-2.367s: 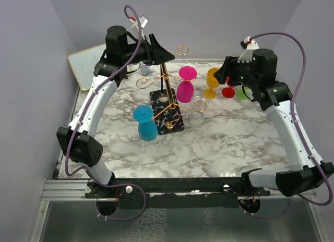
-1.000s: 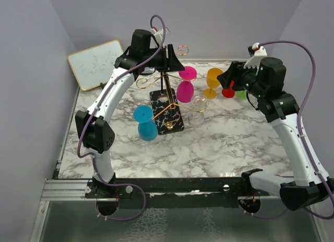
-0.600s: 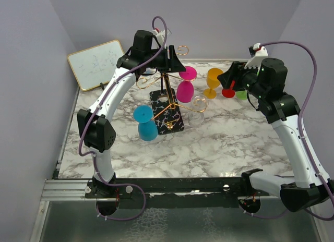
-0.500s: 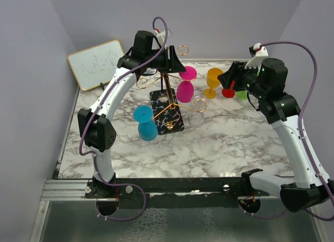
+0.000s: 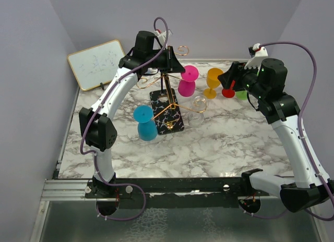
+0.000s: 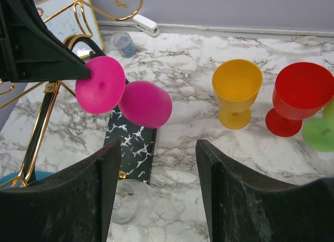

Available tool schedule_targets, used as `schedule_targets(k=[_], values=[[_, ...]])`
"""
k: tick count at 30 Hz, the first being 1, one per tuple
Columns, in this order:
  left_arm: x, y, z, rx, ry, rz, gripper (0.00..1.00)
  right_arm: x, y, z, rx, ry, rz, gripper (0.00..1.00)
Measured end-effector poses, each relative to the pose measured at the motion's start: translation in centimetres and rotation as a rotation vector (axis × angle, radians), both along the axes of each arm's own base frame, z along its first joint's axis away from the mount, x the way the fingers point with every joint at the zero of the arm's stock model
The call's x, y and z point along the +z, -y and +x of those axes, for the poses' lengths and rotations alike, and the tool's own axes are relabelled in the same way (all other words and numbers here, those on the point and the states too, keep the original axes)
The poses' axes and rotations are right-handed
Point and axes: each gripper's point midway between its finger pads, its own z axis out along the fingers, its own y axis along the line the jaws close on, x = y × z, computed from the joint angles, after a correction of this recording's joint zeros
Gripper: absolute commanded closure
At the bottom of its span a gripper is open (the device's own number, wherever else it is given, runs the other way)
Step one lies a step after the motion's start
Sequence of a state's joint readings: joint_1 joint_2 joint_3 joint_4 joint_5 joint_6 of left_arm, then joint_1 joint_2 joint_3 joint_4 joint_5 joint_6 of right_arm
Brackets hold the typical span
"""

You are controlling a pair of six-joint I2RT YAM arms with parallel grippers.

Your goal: Take the wine glass off the wine glass rack

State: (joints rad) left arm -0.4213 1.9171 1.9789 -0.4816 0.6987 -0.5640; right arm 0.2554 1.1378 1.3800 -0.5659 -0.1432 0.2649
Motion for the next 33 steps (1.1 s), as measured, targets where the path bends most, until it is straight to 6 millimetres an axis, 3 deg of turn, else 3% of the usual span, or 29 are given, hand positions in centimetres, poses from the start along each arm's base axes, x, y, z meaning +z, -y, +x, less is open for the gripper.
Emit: schedule_targets(k=[10,22,33], values=[[1.3,0.7,-0.3,-0.03,-0.01,-0.07,1.0,-0.1,0.0,0.2,-0.002,0.007,0.001,0.42],[1.6,2.5,-1.3,-0.099,-0.145,-0.258,1.0,0.4,0.4,0.0,-0.021,0.034,0.004,0.42],[3.4,1.6,-2.4,-0.095,-0.133,-0.29,1.0,0.9,0.5,-0.1,-0.026,0.052,0.012,0.42]])
